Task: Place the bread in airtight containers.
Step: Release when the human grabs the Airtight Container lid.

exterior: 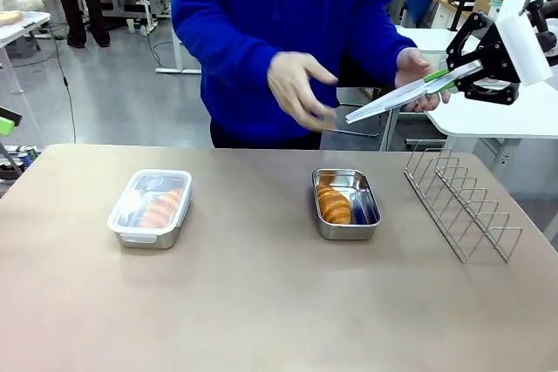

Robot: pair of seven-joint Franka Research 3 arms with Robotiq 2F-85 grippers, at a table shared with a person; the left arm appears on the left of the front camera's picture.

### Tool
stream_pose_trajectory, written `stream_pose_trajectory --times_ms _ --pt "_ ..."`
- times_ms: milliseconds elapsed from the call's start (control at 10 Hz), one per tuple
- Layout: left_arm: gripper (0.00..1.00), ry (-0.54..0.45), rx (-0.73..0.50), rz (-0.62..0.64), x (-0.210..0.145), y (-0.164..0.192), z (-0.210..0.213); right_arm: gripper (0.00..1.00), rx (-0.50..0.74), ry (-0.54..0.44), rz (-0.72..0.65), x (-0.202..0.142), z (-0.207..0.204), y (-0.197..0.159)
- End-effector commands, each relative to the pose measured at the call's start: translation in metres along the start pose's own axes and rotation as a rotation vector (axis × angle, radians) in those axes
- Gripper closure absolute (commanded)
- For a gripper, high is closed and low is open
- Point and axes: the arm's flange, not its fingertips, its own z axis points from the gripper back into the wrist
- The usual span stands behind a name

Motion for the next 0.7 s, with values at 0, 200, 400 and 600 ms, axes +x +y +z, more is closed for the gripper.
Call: stream_pose_trajectory --times_ms 0,200,400,600 --pt "0.0 0.0 -0.01 -0.018 0.0007 -0.0022 0.0013 1.0 -0.02 -0.012 0.009 -0.0003 -0.0001 0.0009" --pt "0.0 0.0 -0.01 -0.018 0.0007 -0.0022 0.0013 1.0 -0.02 -0.012 0.009 -0.0003 -0.0001 0.0009" --pt "0.0 0.0 -0.01 -0.018 0.0007 -0.0022 0.0013 1.0 -0.02 -0.012 0.009 -0.0003 -0.0001 0.0009" --pt "0.0 0.0 -0.01 -0.018 0.0007 -0.0022 0.0013 1.0 -0.02 -0.012 0.009 -0.0003 -0.0001 0.0009"
